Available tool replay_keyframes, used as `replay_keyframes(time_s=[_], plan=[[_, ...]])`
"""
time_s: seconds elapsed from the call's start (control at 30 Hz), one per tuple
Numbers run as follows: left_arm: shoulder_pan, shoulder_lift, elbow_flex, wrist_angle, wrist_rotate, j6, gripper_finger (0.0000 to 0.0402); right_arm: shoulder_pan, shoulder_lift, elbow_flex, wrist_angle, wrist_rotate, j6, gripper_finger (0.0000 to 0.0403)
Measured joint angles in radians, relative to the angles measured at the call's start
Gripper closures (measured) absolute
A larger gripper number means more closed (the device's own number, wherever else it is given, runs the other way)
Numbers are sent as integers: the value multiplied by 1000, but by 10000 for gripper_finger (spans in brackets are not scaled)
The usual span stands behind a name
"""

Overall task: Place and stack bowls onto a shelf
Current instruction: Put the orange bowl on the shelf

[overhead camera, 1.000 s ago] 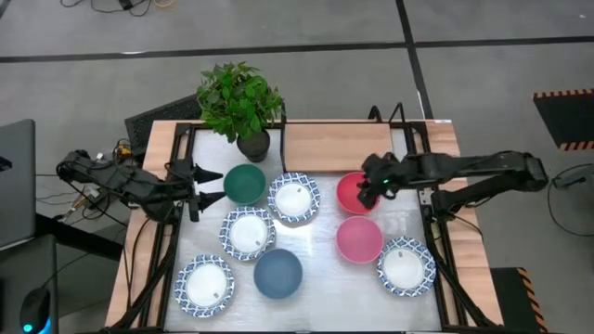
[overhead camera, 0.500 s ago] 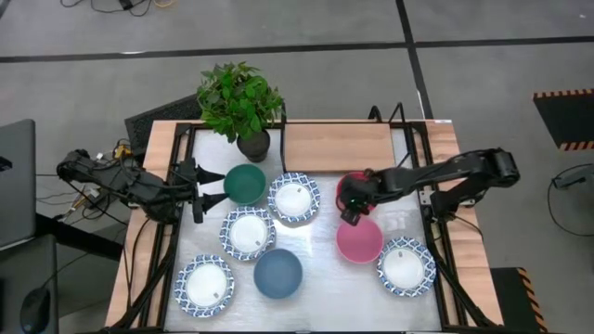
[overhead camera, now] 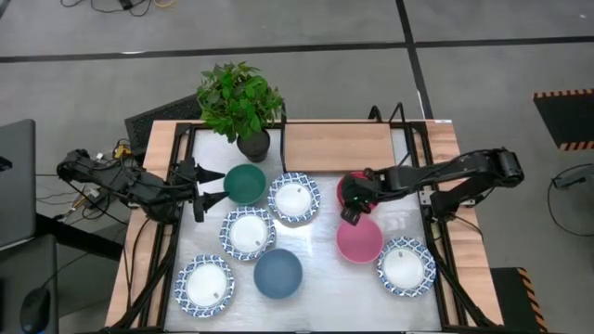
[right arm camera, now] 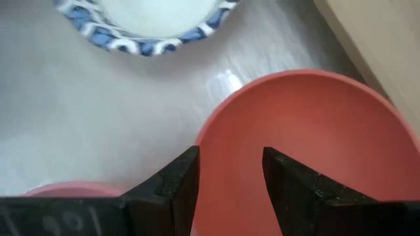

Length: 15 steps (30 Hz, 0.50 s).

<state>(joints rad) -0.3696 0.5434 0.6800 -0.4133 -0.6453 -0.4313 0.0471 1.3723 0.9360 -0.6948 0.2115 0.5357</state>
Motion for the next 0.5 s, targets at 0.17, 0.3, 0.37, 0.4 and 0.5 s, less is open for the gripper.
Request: replay_keyframes(time_s=[0.17, 0.3, 0.37, 0.4, 0.5], plan=[[0, 0, 0, -6, 4, 0, 109, 15, -60, 0, -115, -57, 71, 211], [0, 0, 0, -28, 0, 0, 109, 34, -99, 0, -291, -56, 232, 211], [0, 0, 0, -27, 0, 0, 109, 44, -110, 0, -378, -57, 346, 211], [0, 0, 0, -27, -1, 0, 109, 50, -114, 0, -423, -57, 410, 211], [0, 0, 0, -27, -8, -1, 109, 67, -119, 0, -552, -60, 618, 211]])
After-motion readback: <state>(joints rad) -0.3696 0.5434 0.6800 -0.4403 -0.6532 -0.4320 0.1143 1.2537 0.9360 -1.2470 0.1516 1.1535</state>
